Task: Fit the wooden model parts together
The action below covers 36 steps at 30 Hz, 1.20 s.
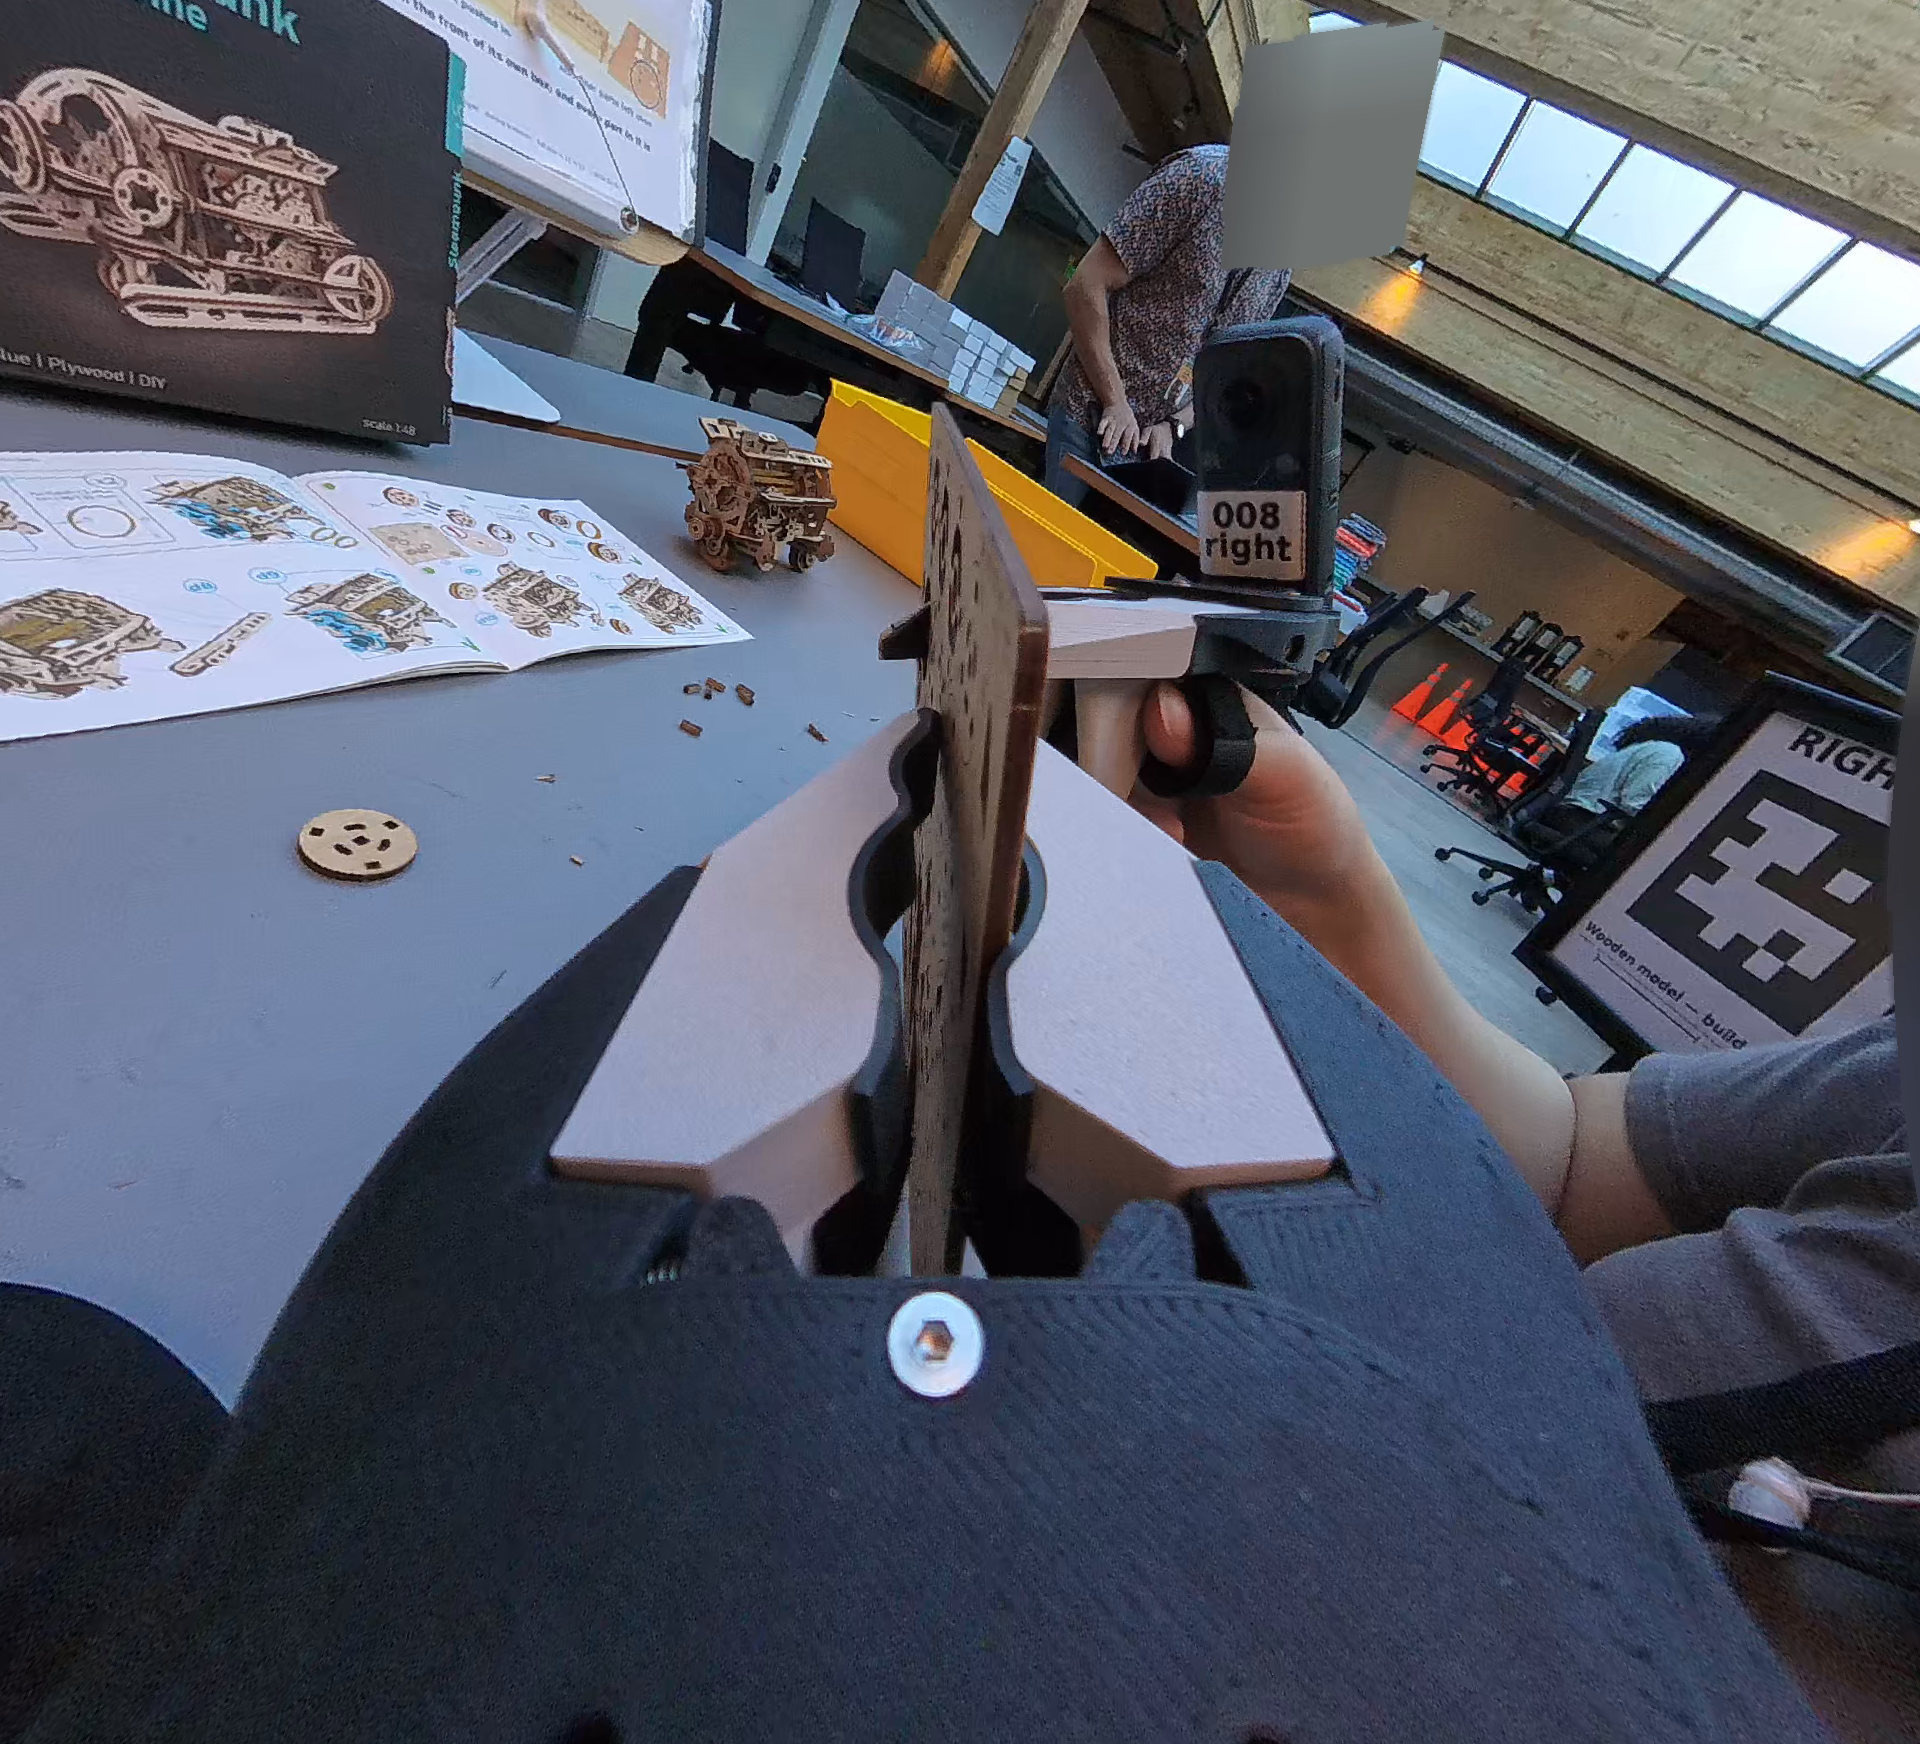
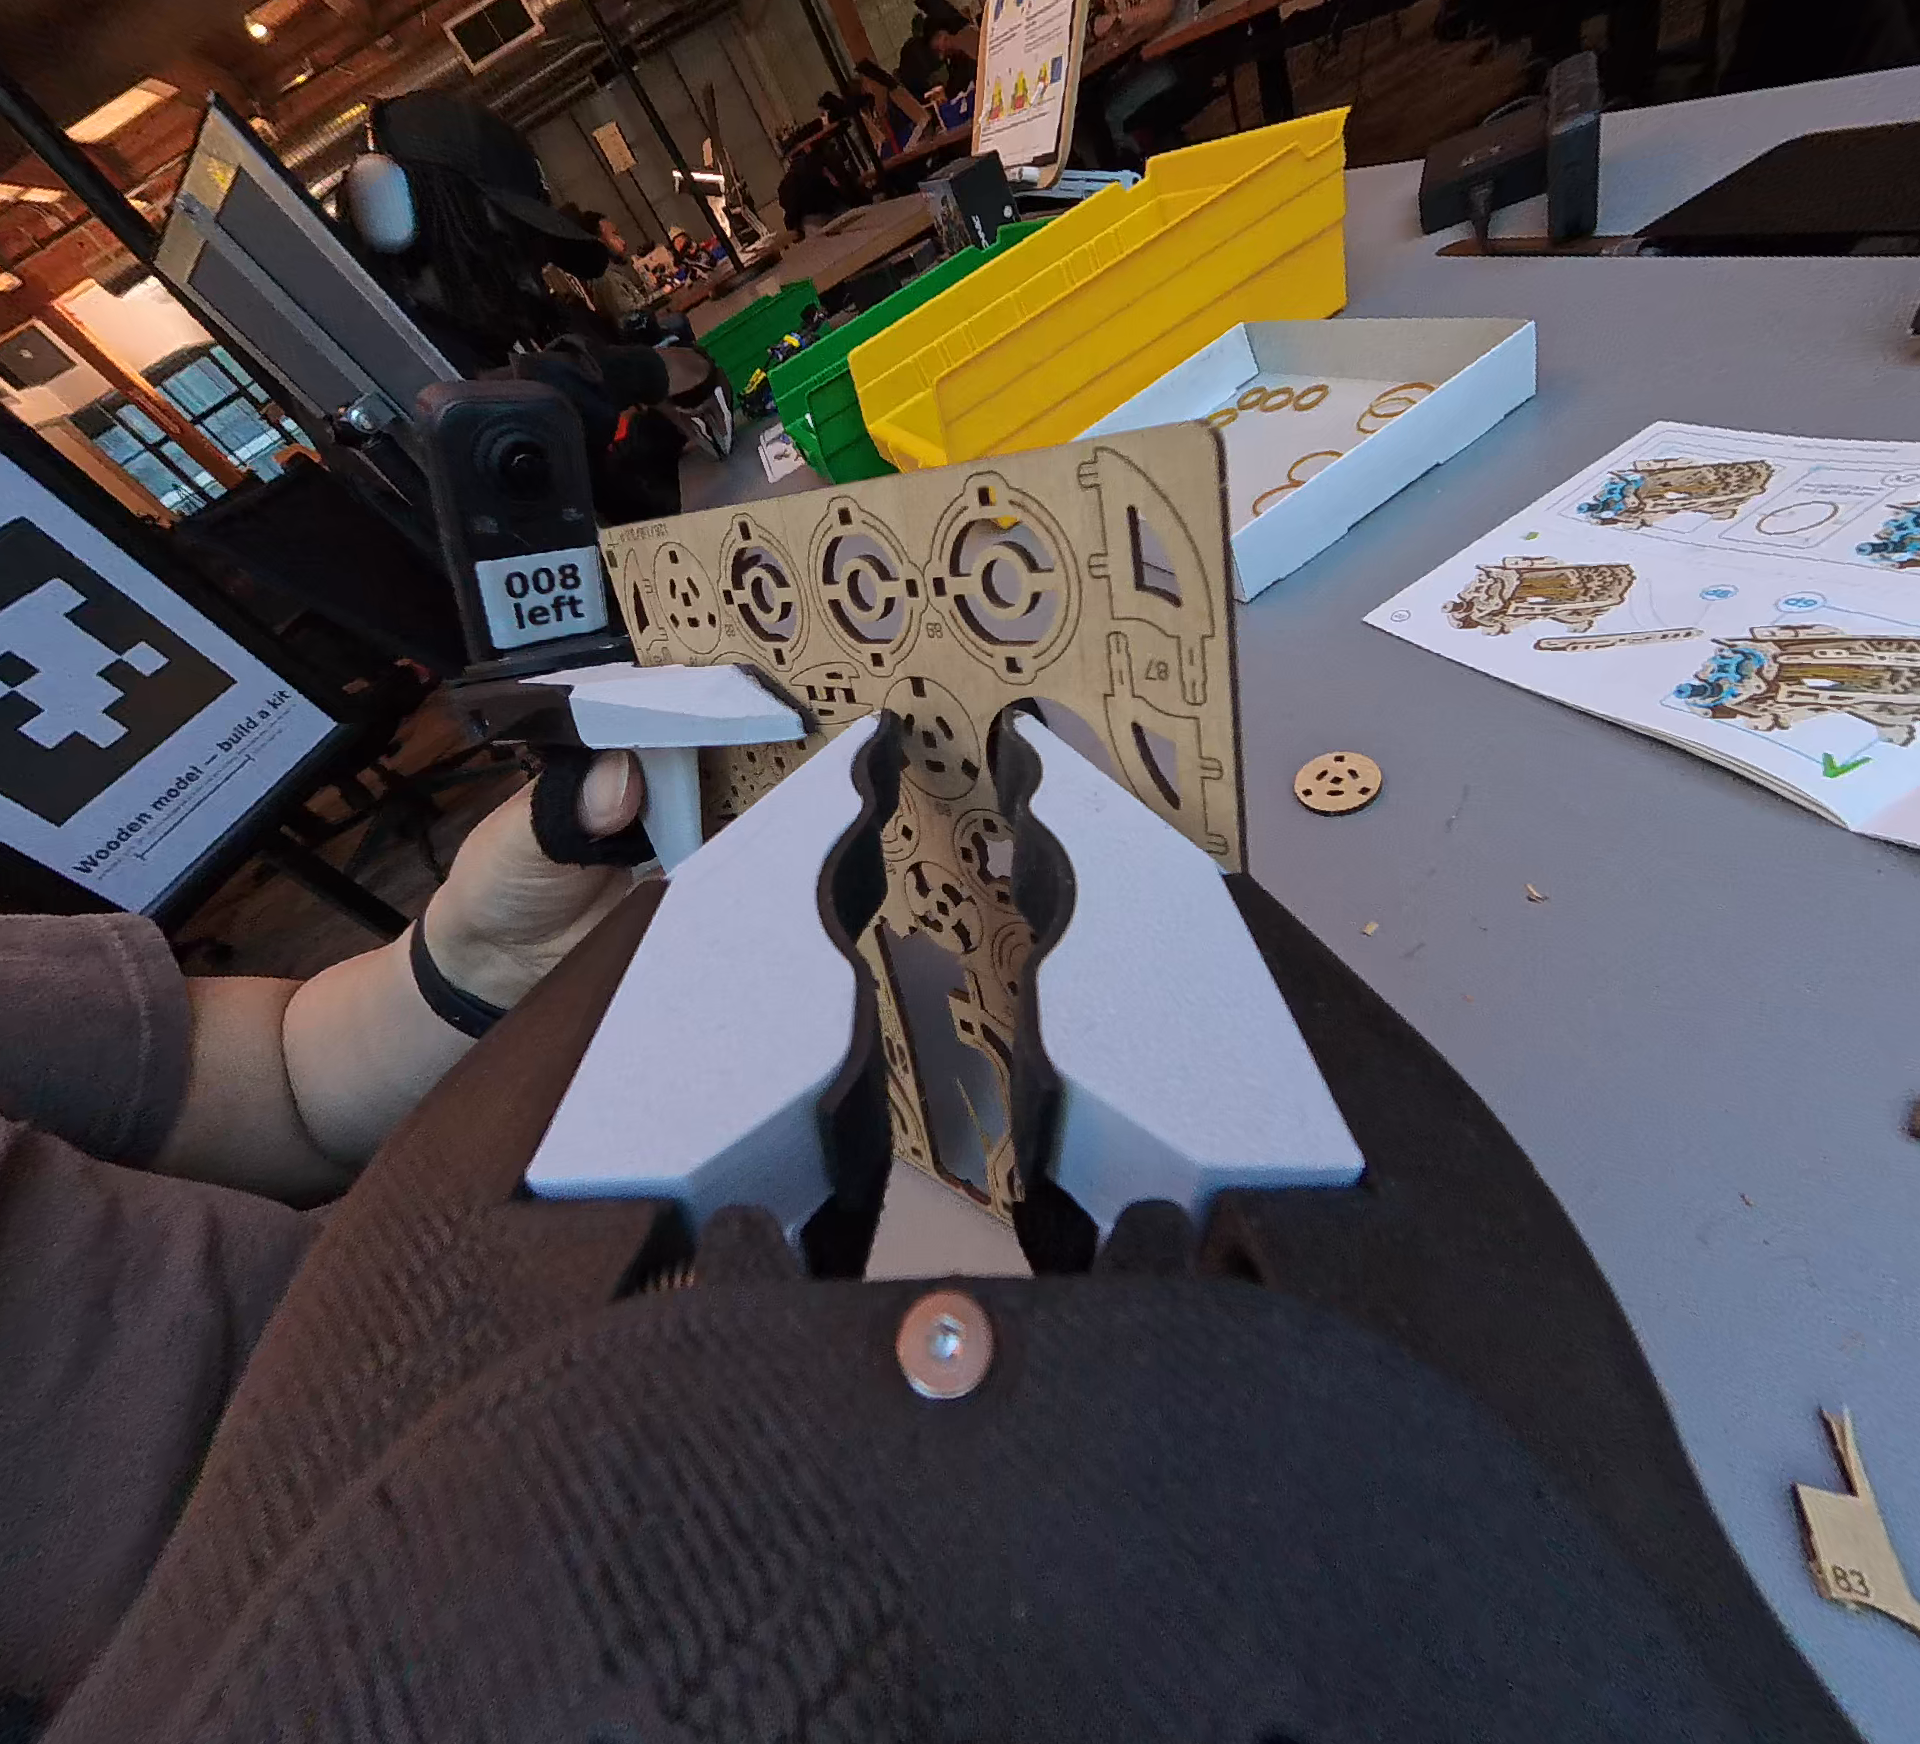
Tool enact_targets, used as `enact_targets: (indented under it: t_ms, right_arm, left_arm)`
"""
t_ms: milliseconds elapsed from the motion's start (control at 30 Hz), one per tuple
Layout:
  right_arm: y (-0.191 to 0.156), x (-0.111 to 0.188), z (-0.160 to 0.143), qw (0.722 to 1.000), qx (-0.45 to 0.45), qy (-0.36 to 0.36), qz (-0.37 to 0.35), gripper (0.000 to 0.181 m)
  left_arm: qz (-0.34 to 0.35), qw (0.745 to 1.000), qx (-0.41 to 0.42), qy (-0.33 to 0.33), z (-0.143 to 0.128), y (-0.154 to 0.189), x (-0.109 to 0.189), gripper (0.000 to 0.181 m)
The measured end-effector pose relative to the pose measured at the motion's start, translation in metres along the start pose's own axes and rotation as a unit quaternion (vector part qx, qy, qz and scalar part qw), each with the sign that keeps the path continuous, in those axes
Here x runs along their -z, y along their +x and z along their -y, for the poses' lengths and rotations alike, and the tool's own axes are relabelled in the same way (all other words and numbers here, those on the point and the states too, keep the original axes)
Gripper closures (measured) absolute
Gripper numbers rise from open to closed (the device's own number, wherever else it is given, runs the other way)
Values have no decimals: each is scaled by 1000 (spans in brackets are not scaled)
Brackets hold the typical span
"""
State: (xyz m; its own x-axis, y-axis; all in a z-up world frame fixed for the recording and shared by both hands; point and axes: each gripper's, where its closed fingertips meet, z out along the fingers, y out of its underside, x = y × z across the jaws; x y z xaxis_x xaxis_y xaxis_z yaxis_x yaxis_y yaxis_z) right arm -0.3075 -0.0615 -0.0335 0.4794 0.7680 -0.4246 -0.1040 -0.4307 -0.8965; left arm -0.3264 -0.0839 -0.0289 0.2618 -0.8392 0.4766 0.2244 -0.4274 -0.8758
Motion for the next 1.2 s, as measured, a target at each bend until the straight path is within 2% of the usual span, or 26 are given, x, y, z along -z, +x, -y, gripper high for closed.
enact_targets:
  t_ms: [67, 100, 167, 233, 333, 400, 500, 600, 733, 867, 900, 933, 967, 1200]
  right_arm:
    - [-3, 2, 3, 1000, 7, 12, 2, 167]
    - [-2, 3, 1, 1000, 15, 7, -4, 167]
    - [-2, 5, -2, 999, 29, 0, -13, 166]
    - [-5, 5, -3, 1000, 29, -3, -8, 167]
    - [-8, 1, -3, 999, 39, -11, -16, 166]
    - [-6, 0, -2, 998, 44, -17, -31, 166]
    - [-3, 2, 0, 998, 34, -15, -43, 166]
    - [2, 5, 1, 998, 26, -16, -52, 166]
    - [3, 4, 1, 997, 32, -24, -62, 167]
    - [1, 1, 4, 997, 39, -28, -64, 167]
    - [1, 0, 4, 997, 42, -29, -64, 167]
    - [3, 0, 4, 996, 44, -31, -69, 167]
    - [4, 0, 3, 996, 47, -35, -72, 166]
    - [8, -2, -1, 996, 38, -33, -70, 166]
  left_arm:
    - [-22, 1000, -1, 7, 6, 5, 3, 172]
    - [-26, 1000, -7, 13, 13, 5, 7, 161]
    - [-17, 998, -56, 4, 31, 1, 17, 148]
    - [-15, 990, -116, -81, 35, -1, 15, 129]
    - [-43, 959, -136, -244, 23, -2, 2, 132]
    - [-65, 939, -123, -315, 17, -2, -5, 146]
    - [-88, 900, -96, -415, -1, 1, -5, 155]
    - [-82, 884, -107, -447, -5, 0, -9, 164]
    - [-99, 879, -92, -457, 12, 9, -16, 158]
    - [-64, 820, -153, -548, -2, -5, -12, 157]
    - [-60, 807, -160, -565, -7, -7, -11, 159]
    - [-59, 798, -164, -577, -11, -7, -11, 174]
    - [-61, 792, -163, -586, -13, -7, -10, 177]
    - [-72, 791, -146, -590, -19, -8, -12, 178]
